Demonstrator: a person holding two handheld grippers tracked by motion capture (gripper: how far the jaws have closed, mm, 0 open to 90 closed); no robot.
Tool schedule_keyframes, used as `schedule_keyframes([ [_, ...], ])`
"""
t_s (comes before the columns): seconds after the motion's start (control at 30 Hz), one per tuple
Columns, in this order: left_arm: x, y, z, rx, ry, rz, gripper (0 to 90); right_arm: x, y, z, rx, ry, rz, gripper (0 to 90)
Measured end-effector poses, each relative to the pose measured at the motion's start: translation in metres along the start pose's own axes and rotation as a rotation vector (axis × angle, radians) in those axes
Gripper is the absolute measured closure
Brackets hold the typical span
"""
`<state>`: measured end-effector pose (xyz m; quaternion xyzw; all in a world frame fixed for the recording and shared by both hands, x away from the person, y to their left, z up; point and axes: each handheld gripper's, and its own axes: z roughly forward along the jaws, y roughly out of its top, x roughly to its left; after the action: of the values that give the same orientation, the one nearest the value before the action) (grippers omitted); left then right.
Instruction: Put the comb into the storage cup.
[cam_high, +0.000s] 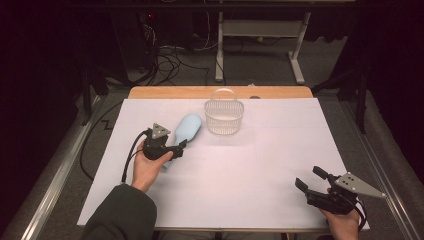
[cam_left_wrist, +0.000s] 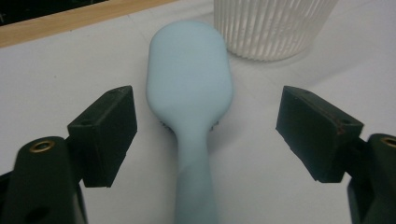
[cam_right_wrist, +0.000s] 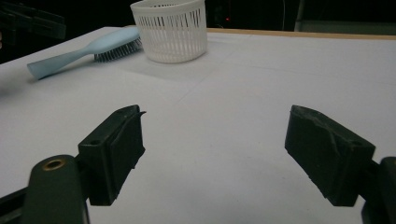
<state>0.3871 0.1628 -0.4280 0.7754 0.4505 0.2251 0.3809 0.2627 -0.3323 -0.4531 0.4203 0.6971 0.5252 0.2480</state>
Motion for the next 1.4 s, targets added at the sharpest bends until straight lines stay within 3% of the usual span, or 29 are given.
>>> schedule_keyframes([
  [0.3,0.000,0.017,0.006,0.070,0.020,0.033,23.8,0.001,0.000,0.001,0.004,0.003,-0.020,20.1],
  [0.4,0.002,0.021,0.009,0.094,0.009,0.021,24.0,0.002,0.000,0.000,0.002,0.003,-0.020,20.4],
  [0.63,0.006,0.020,0.018,0.171,0.016,0.030,25.2,0.001,0.000,0.000,0.003,0.005,-0.013,20.4],
  [0.83,0.010,0.021,0.021,0.197,0.030,0.022,27.6,0.000,0.000,-0.001,-0.002,-0.004,-0.007,20.4],
  [0.93,0.010,0.026,0.024,0.248,0.028,0.034,27.7,0.000,0.000,-0.001,-0.003,-0.002,-0.006,20.3],
  [1.03,0.010,0.028,0.028,0.251,0.003,-0.006,29.1,0.000,0.000,-0.001,-0.005,-0.005,-0.005,20.4],
  [1.4,0.013,0.027,0.040,0.332,0.040,-0.026,34.6,-0.001,0.000,-0.002,-0.005,-0.007,0.004,20.3],
])
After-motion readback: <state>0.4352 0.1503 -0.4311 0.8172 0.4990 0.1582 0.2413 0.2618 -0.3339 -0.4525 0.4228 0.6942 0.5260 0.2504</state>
